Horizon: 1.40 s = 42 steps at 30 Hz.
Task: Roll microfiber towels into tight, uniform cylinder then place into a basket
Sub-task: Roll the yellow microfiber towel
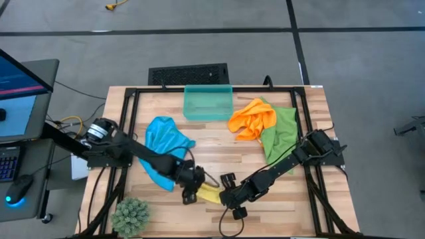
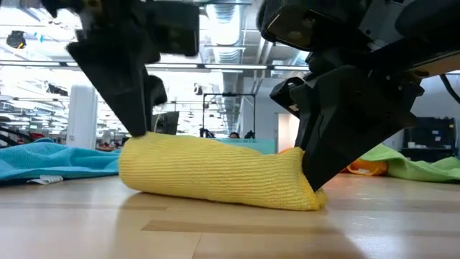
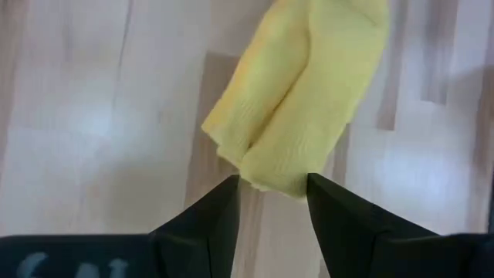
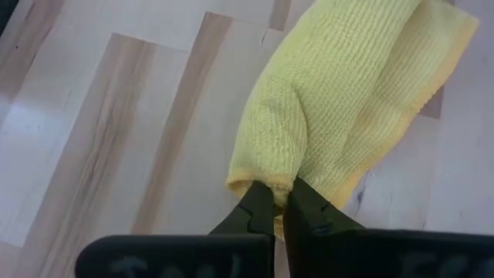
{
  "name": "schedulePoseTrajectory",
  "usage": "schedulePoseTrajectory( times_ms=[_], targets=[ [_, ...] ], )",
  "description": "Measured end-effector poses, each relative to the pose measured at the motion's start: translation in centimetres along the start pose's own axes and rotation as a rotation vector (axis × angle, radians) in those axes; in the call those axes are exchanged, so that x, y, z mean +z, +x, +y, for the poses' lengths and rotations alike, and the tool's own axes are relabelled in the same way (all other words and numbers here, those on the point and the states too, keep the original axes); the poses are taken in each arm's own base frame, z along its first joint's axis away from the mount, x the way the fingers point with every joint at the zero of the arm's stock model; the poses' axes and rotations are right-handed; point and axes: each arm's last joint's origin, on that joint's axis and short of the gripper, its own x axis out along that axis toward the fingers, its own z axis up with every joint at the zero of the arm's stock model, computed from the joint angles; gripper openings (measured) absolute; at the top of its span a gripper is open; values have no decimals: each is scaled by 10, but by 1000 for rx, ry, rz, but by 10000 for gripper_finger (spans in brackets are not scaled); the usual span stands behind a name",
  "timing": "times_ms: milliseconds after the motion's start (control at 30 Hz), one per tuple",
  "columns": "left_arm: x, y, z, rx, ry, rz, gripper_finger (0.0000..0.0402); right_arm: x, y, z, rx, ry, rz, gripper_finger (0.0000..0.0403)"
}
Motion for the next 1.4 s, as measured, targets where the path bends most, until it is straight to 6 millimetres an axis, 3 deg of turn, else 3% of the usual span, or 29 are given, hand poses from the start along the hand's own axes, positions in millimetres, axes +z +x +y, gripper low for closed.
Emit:
schedulePoseTrajectory(
  times_ms=[200, 367, 633, 1100, 1400],
  targets=[
    [-12, -2, -33, 46, 262, -141, 142, 0, 0, -2, 8, 10, 2, 25],
    [-23, -4, -49, 190, 467, -230, 142, 0, 0, -3, 12, 12, 2, 22],
    [-29, -6, -62, 181, 529, -290, 142, 0, 0, -3, 18, 36, 3, 22],
    [-47, 16, -39, 157, 502, -285, 142, 0, 1, -5, 21, 41, 6, 21],
    [-41, 18, -30, 171, 499, -281, 142, 1, 1, -5, 21, 42, 7, 25]
  ],
)
